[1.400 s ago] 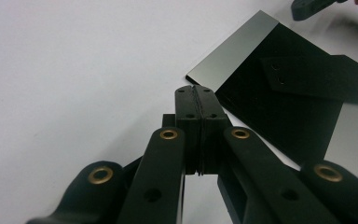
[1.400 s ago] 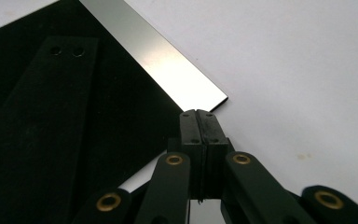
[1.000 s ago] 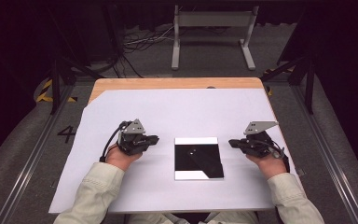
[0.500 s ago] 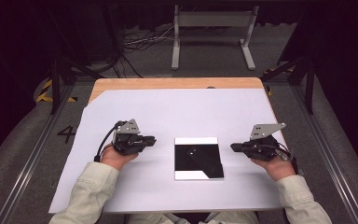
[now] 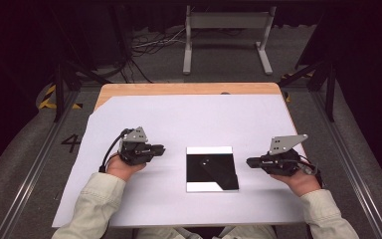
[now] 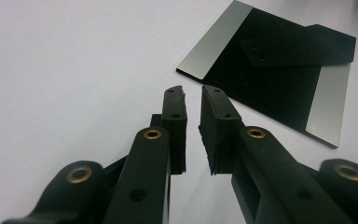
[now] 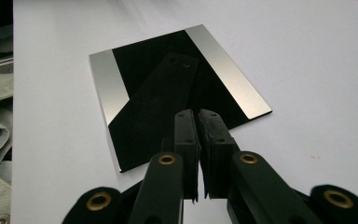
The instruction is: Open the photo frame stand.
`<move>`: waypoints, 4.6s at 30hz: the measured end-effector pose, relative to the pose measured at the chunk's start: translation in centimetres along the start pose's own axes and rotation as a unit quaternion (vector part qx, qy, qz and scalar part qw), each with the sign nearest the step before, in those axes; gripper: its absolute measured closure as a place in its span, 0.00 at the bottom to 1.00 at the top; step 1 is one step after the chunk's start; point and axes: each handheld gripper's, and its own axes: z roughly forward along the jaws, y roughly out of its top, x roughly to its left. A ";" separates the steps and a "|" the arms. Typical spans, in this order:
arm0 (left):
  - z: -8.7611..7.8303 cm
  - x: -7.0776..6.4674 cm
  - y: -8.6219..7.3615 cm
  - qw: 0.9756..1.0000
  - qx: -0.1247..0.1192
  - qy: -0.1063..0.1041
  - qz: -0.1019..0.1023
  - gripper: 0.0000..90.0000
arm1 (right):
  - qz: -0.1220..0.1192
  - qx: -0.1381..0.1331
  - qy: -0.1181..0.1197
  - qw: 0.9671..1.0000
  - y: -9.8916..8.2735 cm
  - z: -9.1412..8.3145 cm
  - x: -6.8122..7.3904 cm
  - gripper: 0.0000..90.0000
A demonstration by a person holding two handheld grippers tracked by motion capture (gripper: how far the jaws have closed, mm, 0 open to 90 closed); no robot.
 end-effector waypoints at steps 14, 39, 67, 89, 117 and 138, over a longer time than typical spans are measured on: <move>-0.2 0.2 -0.2 1.000 -0.002 -0.001 -0.005 0.88 | -0.008 0.015 0.011 1.000 -0.5 0.5 0.7 0.95; -0.1 0.3 -0.3 1.000 0.000 -0.001 -0.009 0.86 | -0.008 0.067 0.032 0.997 -1.6 2.0 1.7 0.91; 0.1 0.4 -0.4 1.000 0.005 -0.002 -0.011 0.85 | -0.001 0.145 0.078 0.986 -1.9 3.6 2.2 0.91; -0.3 0.3 -0.7 1.000 -0.004 0.010 -0.014 0.83 | -0.011 0.203 0.091 0.975 -1.1 5.3 3.0 0.93; -0.3 0.4 -0.8 1.000 -0.001 0.008 -0.017 0.81 | -0.016 0.158 0.085 0.984 -0.2 4.0 3.0 1.00; -0.3 0.4 -0.7 1.000 -0.003 0.011 -0.017 0.80 | 0.029 -0.017 0.046 0.998 1.0 2.4 3.1 1.00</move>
